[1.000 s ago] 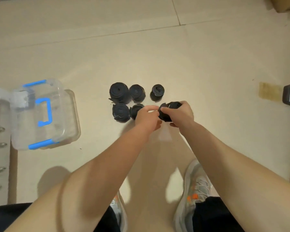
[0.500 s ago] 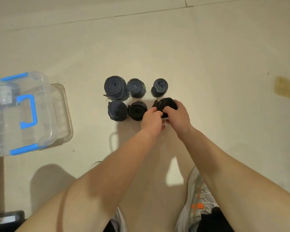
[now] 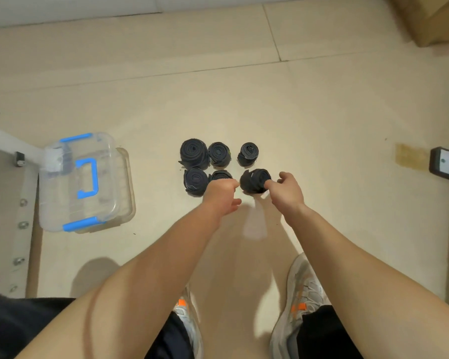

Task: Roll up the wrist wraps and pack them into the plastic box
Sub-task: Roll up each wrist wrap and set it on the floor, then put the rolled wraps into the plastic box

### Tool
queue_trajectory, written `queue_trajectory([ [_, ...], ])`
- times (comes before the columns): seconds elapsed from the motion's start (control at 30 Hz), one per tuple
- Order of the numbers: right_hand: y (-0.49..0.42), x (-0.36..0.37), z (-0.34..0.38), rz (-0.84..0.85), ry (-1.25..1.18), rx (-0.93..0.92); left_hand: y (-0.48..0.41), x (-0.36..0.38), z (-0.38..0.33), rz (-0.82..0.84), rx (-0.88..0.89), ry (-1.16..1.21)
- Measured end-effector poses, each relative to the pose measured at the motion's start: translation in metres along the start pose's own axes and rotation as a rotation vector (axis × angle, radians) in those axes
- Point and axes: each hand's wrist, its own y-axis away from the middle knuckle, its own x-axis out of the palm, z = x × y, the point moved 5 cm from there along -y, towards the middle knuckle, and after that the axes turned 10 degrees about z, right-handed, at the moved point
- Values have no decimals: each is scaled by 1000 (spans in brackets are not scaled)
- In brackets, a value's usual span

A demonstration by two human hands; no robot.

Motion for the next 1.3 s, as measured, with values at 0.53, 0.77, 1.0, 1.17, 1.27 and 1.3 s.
queue_trajectory([
  [0.53, 66, 165, 120, 299, 204, -295, 76, -196, 11, -502, 69, -131],
  [0.77, 34, 285, 134, 465, 268, -277, 68, -300, 64, -956, -261, 219],
  [1.0, -12, 349, 142, 491, 290, -218, 2, -303, 106, -874, -134, 889],
  [1.17, -11, 329, 132, 438, 238, -159, -3, -315, 92, -898, -10, 617],
  [1.27, 5, 283, 128, 376, 560, -123, -2, -333, 83, -852, 68, 387],
  [1.3, 6, 266, 132, 292, 673, -167, -2, -339, 84, -830, 75, 345],
])
